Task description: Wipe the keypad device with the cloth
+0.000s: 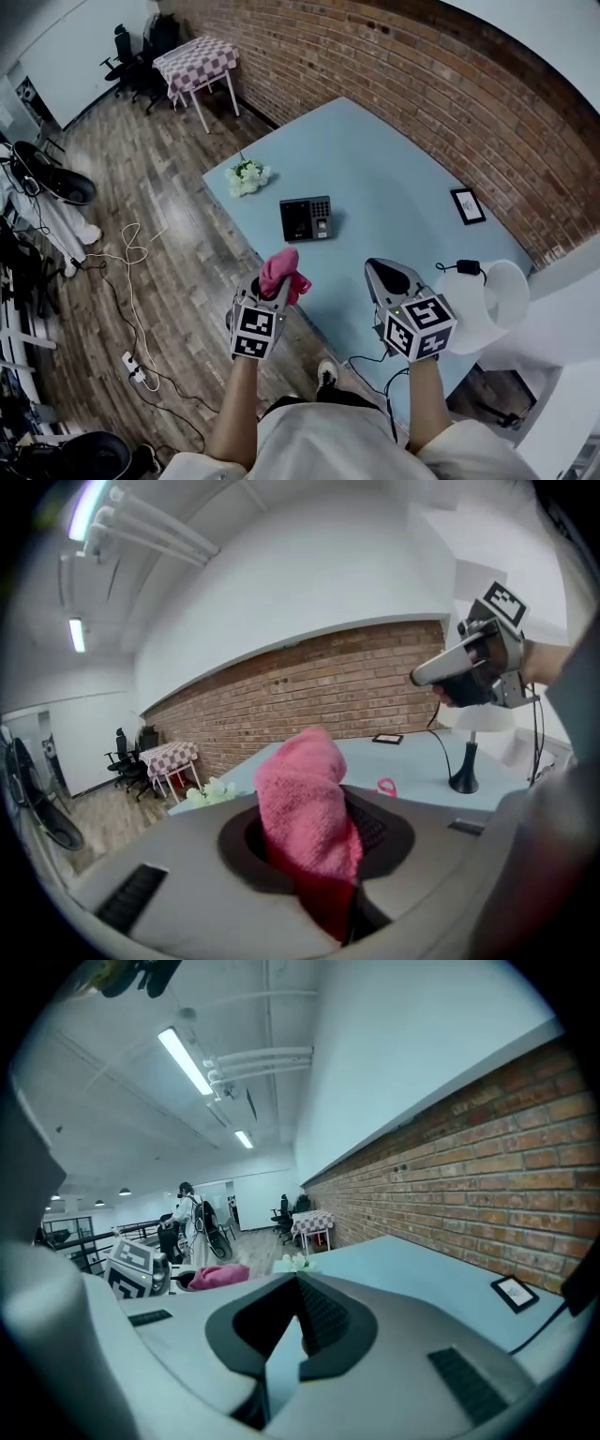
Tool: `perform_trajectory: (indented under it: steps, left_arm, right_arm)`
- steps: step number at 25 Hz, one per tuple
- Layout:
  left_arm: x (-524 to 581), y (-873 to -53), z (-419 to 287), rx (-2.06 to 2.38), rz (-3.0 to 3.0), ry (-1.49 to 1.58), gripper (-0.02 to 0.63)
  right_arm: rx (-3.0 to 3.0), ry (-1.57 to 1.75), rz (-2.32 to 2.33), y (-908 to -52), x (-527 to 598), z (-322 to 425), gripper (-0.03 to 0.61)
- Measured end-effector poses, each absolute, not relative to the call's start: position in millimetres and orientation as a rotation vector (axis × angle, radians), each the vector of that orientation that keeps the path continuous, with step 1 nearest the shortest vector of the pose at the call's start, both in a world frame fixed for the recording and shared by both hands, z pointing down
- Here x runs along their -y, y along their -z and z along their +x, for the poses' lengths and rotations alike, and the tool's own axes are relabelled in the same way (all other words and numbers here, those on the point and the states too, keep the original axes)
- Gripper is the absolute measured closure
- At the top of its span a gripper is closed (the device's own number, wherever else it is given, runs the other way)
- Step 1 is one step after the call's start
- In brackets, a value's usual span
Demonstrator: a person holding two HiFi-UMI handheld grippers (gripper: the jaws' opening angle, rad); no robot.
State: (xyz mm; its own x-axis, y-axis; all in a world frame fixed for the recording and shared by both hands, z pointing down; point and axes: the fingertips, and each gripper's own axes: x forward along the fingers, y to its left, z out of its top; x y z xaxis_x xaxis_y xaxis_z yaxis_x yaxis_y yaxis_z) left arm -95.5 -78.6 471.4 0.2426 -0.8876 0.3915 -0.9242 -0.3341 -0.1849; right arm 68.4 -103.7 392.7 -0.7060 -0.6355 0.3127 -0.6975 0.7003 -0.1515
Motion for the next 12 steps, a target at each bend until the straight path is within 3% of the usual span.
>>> perform_trajectory:
  steps: [12]
  left_arm:
    - [-56,-401,-98,1.82,2.495,-0.571,0.482]
  right_arm:
    - [2.705,-0.219,1.121,-347,-7,66,0.557]
